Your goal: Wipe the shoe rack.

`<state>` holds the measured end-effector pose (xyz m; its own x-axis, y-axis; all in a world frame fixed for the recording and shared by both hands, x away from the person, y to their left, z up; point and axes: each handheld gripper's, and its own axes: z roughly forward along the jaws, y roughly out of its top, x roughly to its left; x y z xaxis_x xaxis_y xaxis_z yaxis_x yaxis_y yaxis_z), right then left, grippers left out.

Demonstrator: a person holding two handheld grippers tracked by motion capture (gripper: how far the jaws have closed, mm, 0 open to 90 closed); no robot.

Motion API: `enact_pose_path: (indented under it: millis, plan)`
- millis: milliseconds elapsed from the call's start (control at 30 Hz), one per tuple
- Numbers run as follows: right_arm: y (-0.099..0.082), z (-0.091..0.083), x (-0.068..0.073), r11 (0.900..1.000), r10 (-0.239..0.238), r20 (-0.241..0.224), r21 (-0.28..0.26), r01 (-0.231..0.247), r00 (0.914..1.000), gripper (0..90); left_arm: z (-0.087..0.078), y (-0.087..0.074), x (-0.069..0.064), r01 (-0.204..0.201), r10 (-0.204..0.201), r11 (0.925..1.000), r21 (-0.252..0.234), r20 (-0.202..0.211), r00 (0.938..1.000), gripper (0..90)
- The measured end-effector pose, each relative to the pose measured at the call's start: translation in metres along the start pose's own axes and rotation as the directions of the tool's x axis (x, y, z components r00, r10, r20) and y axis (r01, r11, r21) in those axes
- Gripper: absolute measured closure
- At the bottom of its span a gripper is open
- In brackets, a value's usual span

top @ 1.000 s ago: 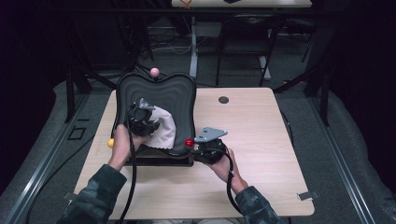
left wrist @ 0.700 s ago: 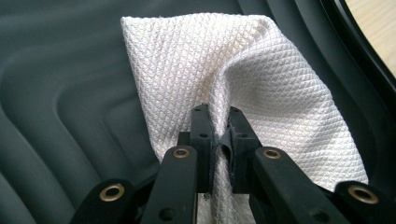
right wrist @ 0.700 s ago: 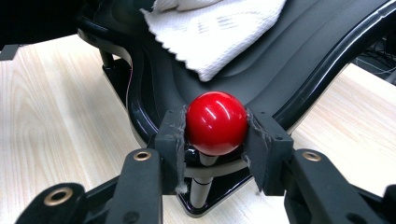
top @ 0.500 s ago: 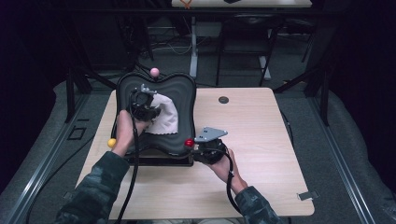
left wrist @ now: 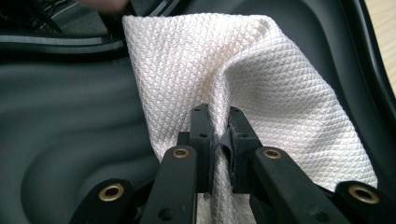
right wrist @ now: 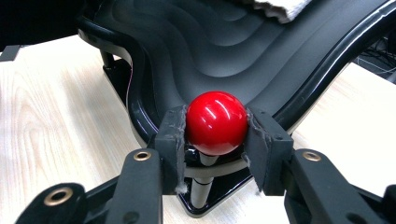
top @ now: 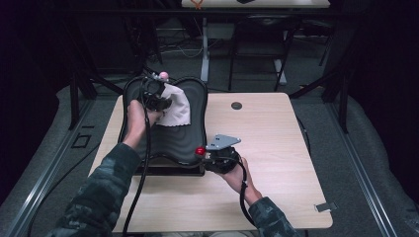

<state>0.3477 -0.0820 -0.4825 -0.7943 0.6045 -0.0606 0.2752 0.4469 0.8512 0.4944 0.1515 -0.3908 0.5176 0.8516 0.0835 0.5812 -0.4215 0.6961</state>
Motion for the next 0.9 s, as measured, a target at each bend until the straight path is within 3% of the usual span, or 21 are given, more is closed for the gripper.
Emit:
enact_pose_path:
  millis: [467, 900]
  plan:
    - [0.0, 0.001, 0.0, 1.0, -0.003, -0.001, -0.007, 0.003, 1.0, 60.0, 0.01, 0.032, 0.007, 0.013, -0.013, 0.9998, -0.013, -0.003, 0.9999, 82.6]
    - [0.0, 0.001, 0.0, 1.0, -0.003, 0.001, -0.009, 0.003, 1.0, 60.0, 0.011, 0.025, 0.0, 0.006, -0.006, 0.9999, -0.014, 0.018, 0.9998, 83.2]
